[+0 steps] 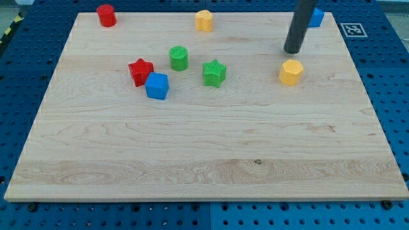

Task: Move the green circle closer to the red start

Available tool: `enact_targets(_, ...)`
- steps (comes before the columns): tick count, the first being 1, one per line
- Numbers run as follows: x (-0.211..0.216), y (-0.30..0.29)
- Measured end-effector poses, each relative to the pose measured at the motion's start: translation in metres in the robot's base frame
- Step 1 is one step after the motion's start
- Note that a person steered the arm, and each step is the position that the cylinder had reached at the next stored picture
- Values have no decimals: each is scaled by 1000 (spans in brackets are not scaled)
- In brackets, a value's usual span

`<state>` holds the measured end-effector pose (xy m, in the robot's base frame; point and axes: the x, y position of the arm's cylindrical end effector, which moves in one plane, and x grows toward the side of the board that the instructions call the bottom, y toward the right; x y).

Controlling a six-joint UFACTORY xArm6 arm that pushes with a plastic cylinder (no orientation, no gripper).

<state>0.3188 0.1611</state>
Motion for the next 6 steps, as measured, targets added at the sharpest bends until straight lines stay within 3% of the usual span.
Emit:
enact_targets(3, 0, -240)
enact_targets(4, 0, -287)
enact_targets(5, -2, -270)
enact_targets(6, -6, -215)
